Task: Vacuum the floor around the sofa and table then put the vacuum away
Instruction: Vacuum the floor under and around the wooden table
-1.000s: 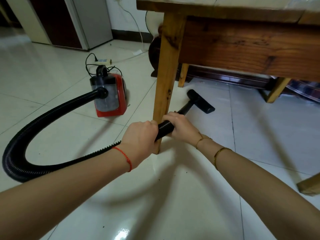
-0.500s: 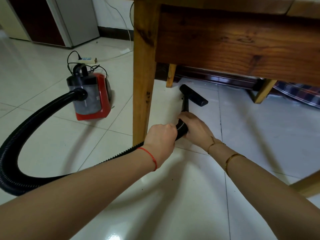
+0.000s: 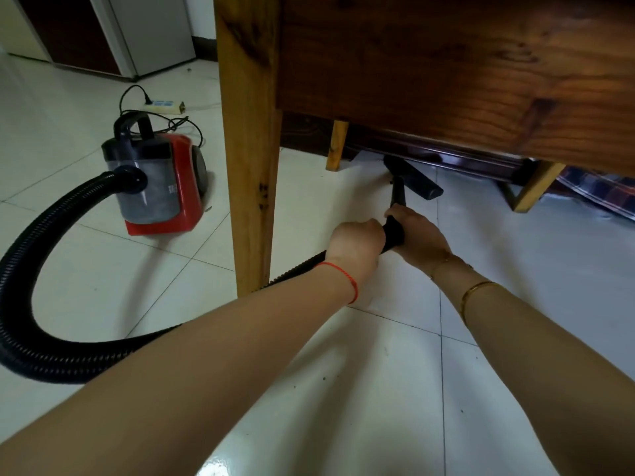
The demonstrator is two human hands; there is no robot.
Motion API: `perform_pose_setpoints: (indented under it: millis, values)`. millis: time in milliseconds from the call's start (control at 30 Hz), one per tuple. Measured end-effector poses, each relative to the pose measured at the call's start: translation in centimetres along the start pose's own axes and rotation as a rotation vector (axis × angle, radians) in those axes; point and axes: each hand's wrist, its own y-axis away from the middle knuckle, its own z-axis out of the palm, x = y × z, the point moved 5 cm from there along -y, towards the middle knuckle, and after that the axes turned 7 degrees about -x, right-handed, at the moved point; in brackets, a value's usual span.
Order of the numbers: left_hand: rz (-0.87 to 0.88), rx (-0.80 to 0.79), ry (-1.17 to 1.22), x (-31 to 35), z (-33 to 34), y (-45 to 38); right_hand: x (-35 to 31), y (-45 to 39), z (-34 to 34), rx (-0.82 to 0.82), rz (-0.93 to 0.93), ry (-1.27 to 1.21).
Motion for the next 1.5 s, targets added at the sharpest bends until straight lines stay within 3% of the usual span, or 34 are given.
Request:
perform_pose_setpoints:
  millis: [267,600,867,1167,1500]
  values:
    - [0.031,0.03,-0.018,1.6,0.0,0.0,1.4,1.9,-0.7,0.046,0.043,-0.014]
    - [0.054,0.02,-0.017,0.5,-1.5,4.8,-1.7,4.3,-0.4,-0.063,0.032,-0.033]
    - [0.049,-0.005,-0.081,-3.1,-1.5,10.6,-7.3,6.3,1.2,-0.085,-0.182,0.058]
    - [0.022,-0.179,-0.022,-5.4,-5.7,16.7,-13.5,10.4,-0.6,-0.179,-0.204,-0.022]
    - [0.051,-0.405,0.054,-6.1,-15.2,23.5,-19.6,16.8,-8.4,-0.343,-0.17,-0.185]
